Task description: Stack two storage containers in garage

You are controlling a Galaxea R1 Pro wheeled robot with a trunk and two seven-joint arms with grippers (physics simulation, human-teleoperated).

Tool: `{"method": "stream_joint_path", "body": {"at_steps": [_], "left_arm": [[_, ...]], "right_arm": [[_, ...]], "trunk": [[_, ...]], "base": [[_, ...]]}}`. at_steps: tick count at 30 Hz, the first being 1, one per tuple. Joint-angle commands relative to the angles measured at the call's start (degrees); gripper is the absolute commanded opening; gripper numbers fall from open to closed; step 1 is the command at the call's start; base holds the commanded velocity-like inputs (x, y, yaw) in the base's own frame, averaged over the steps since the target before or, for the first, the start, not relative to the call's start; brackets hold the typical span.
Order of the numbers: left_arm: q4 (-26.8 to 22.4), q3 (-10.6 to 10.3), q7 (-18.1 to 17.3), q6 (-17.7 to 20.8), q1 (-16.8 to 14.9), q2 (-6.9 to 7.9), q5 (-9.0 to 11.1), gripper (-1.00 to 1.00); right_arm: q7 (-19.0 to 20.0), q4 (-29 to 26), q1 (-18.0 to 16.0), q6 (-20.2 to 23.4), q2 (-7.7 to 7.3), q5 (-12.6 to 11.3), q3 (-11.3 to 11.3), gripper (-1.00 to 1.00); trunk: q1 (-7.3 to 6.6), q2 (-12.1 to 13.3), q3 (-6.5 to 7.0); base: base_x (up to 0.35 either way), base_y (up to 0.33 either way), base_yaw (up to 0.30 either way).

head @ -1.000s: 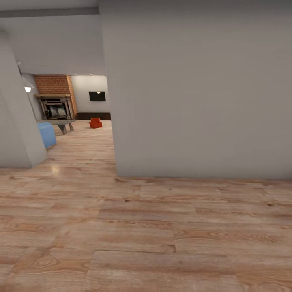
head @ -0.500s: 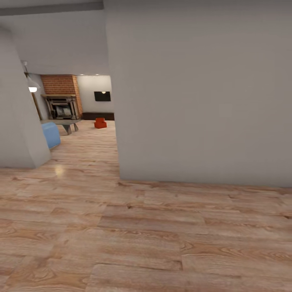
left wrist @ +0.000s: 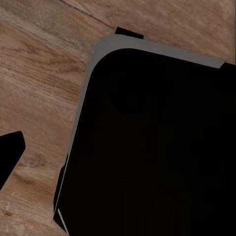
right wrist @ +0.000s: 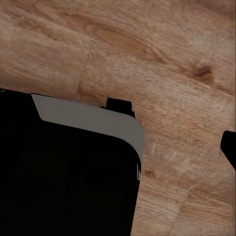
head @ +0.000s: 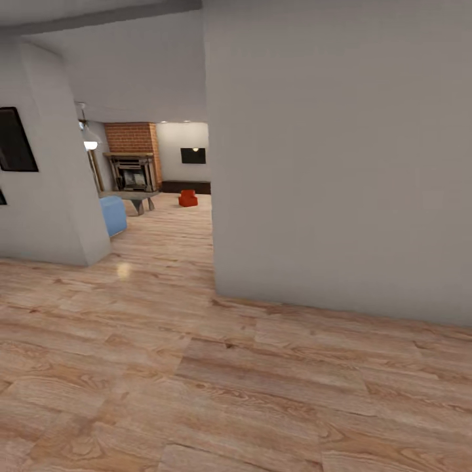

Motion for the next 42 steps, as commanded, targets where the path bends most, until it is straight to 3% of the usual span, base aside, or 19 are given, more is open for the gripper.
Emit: {"method": "stream_joint_path", "body": {"at_steps": [1, 30, 42], "left_arm": [[0.0, 0.3, 0.0, -0.1, 0.0, -0.01, 0.1, 1.00], [0.0, 0.3, 0.0, -0.1, 0.0, -0.01, 0.1, 1.00], [0.0, 0.3, 0.0, -0.1, 0.0, -0.01, 0.1, 1.00]], "right_arm": [[0.0, 0.2, -0.1, -0.3, 0.03, -0.6, 0.5, 1.00], [0.0, 0.2, -0.1, -0.3, 0.04, -0.1, 1.0, 1.00], [0.0, 0.2, -0.1, -0.3, -0.02, -0.2, 1.0, 1.00]], "trunk": [[0.03, 0.0, -0.05], [0.03, 0.0, -0.05], [0.03, 0.0, -0.05]], "base": [[0.322, 0.000, 0.070], [0.322, 0.000, 0.008], [0.322, 0.000, 0.228]]}}
